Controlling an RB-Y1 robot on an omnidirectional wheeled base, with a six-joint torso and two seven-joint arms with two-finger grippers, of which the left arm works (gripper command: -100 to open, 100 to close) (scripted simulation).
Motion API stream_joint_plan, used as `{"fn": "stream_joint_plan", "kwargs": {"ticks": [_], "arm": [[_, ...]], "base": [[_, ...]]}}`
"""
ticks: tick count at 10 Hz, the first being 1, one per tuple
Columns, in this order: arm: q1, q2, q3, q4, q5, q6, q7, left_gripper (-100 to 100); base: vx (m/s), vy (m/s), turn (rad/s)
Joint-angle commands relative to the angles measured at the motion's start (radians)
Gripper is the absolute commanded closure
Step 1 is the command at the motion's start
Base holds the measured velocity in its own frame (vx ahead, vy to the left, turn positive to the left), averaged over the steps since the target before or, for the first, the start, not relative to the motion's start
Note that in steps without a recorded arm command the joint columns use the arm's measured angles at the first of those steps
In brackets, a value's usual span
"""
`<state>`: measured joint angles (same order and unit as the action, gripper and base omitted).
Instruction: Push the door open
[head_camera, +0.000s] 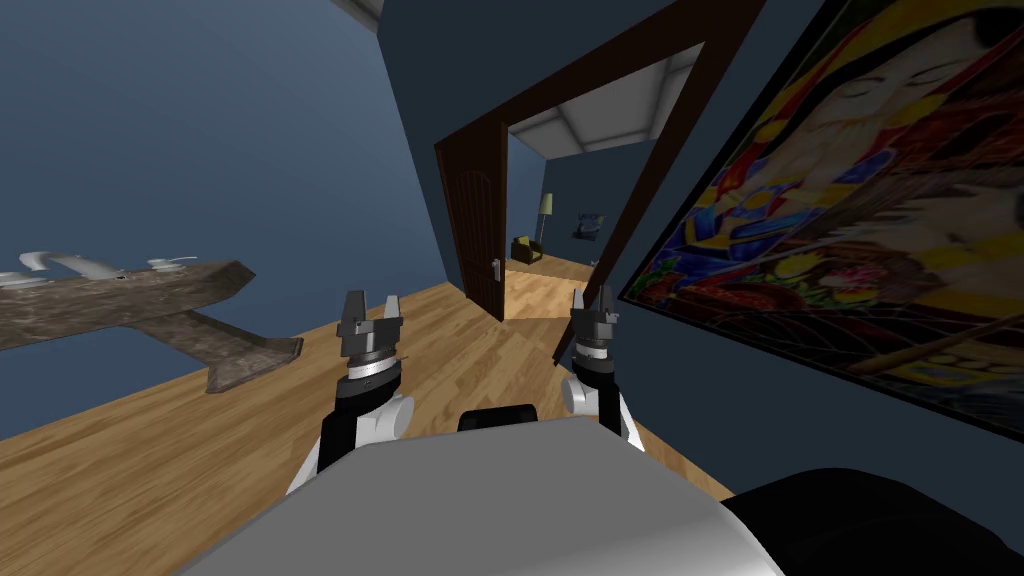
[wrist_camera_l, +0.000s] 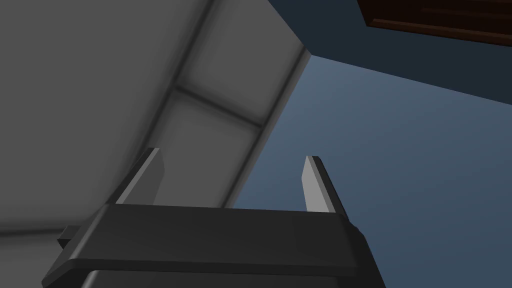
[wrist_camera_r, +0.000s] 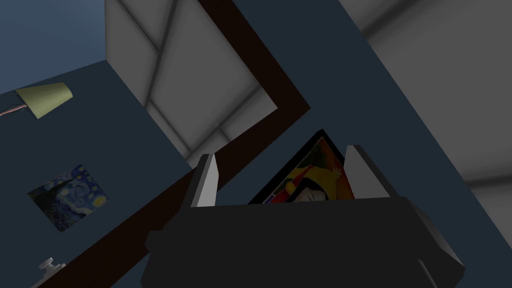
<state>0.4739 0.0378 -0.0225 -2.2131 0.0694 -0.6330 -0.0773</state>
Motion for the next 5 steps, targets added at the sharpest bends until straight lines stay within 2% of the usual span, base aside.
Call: {"fn": "stream_joint_plan", "kwargs": {"ticks": [1,5], "arm": [[-0.020,0.007,-0.005,0.032,0.000,0.002,0.004,-100],[-0.064,0.018,-0.016,0.103,0.001,0.007,0.011,-100]], "base": [[0.051,0.037,-0.047],[0.106,0.044,-0.047]]}}
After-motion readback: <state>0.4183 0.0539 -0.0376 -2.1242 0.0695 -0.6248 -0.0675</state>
